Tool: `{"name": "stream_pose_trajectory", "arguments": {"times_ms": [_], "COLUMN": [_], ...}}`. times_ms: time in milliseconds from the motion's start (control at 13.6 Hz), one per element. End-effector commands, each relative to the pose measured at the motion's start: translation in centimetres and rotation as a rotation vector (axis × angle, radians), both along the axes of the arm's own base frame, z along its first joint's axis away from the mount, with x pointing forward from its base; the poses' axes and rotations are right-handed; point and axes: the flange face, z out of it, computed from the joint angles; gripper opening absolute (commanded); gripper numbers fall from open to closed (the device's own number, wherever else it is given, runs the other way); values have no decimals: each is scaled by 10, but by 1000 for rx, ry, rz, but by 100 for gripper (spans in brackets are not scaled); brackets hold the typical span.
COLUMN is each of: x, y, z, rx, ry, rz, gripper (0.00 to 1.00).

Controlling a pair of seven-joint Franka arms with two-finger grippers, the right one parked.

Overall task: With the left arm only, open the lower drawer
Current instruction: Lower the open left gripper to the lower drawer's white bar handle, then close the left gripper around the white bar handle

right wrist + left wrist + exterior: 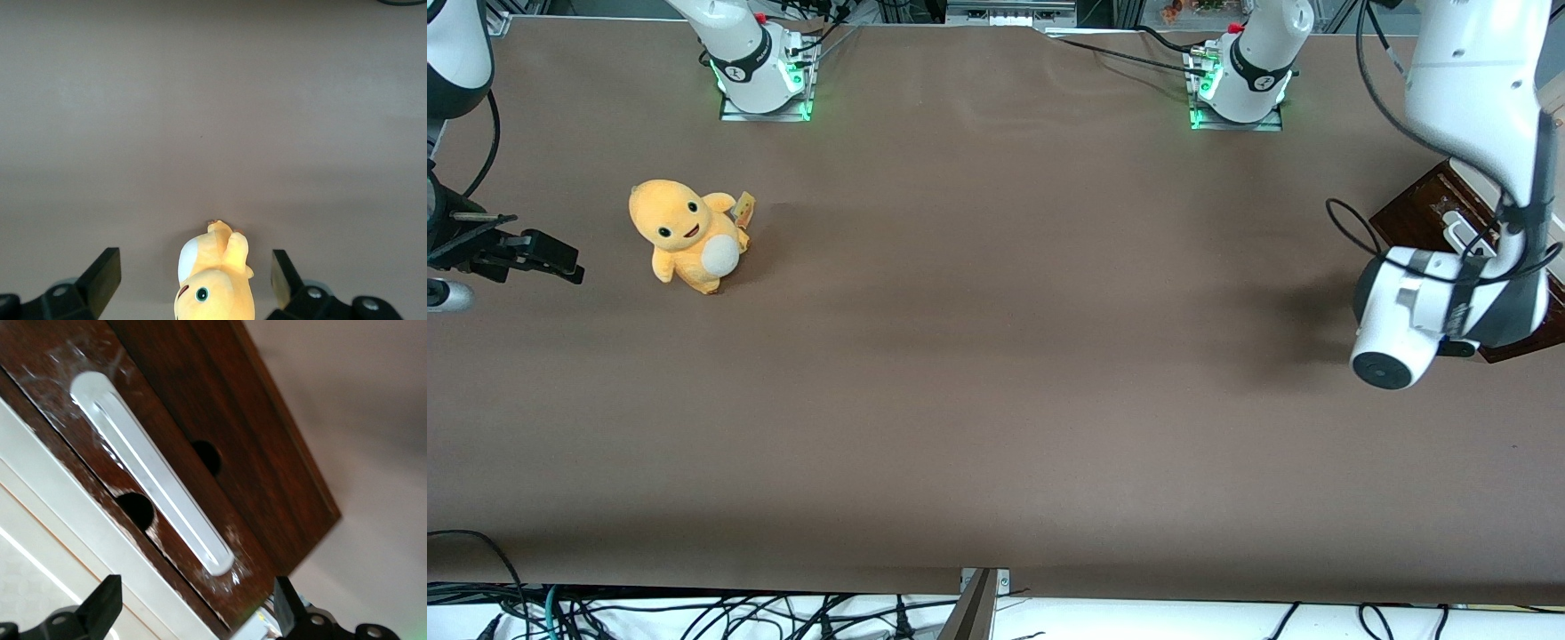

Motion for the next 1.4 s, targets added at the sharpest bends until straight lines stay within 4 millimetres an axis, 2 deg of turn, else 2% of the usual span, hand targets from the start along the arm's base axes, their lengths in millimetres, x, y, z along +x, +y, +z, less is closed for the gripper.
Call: {"name": "stream_pose_trajectory", "arguments": {"times_ms": [0,148,369,590,738,885,1180,1328], "x": [2,-1,-2,-5,-6,-7,-8,-8], "y": [6,9,22,35,36,38,48,49], "z": [-18,-38,-40,-55,-61,-64,-64,-65], "rx": [148,214,243,293,307,311,332,337], "ry": [-3,0,6,7,10,19,25,27], "rz": [-20,-36,-46,-56,-64,-71,-82,-89], "gripper": [100,100,100,98,73,55,40,28]}}
